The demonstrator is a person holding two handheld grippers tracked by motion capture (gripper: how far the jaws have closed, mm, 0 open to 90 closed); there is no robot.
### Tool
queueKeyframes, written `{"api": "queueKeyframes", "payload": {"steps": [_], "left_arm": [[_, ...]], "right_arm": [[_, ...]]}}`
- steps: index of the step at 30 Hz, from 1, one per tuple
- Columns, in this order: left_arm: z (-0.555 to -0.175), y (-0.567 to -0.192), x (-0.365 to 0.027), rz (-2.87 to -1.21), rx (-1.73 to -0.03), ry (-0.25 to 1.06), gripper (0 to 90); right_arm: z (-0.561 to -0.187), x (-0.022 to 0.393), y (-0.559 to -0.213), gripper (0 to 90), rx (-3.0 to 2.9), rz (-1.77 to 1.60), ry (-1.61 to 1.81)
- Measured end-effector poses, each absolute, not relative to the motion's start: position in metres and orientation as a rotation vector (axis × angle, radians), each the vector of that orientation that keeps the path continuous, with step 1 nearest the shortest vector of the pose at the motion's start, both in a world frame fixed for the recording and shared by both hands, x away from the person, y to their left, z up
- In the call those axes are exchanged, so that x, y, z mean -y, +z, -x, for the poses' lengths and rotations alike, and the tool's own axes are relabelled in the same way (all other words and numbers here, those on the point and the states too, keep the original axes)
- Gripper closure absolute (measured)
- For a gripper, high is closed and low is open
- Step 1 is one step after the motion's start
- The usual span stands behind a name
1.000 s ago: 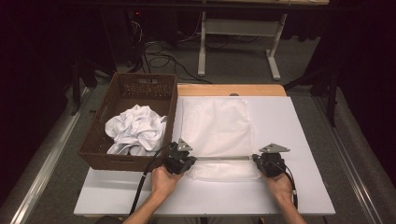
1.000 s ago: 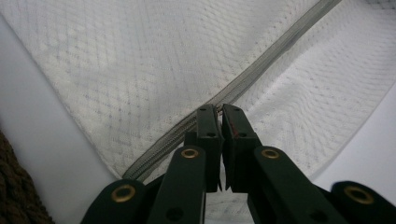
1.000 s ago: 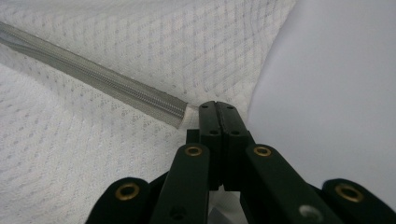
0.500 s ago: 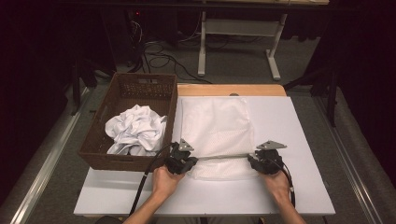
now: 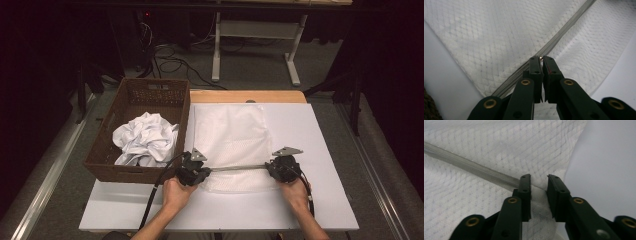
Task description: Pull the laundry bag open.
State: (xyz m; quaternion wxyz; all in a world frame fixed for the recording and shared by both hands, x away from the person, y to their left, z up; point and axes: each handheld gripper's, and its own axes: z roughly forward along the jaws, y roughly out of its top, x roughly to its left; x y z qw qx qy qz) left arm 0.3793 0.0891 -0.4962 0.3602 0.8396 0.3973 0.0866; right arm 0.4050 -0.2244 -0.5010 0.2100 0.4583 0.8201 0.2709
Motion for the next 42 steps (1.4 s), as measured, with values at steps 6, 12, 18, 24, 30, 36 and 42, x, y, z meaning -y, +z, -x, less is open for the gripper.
{"api": "queueKeyframes", "payload": {"steps": [6, 12, 18, 24, 30, 36, 42], "left_arm": [[-0.378, -0.495, -0.087, -2.177, -1.012, 0.221, 86.2], [-0.378, -0.494, -0.082, -2.182, -1.006, 0.215, 86.3], [-0.377, -0.493, -0.079, -2.209, -0.987, 0.222, 86.4], [-0.379, -0.493, -0.083, -2.211, -1.021, 0.218, 86.4], [-0.380, -0.494, -0.085, -2.219, -1.049, 0.230, 86.3], [-0.378, -0.492, -0.089, -2.223, -1.072, 0.252, 86.3], [-0.367, -0.487, -0.093, -2.264, -1.068, 0.341, 86.3]], "right_arm": [[-0.402, 0.219, -0.500, 86.9, -2.291, -1.200, 0.683], [-0.396, 0.223, -0.497, 87.8, -2.292, -1.217, 0.667], [-0.390, 0.232, -0.496, 87.8, -2.275, -1.239, 0.661], [-0.385, 0.240, -0.495, 87.8, -2.256, -1.270, 0.646], [-0.377, 0.248, -0.495, 87.7, -2.241, -1.299, 0.652], [-0.373, 0.251, -0.495, 87.6, -2.230, -1.319, 0.659], [-0.370, 0.254, -0.496, 87.3, -2.222, -1.333, 0.686]]}}
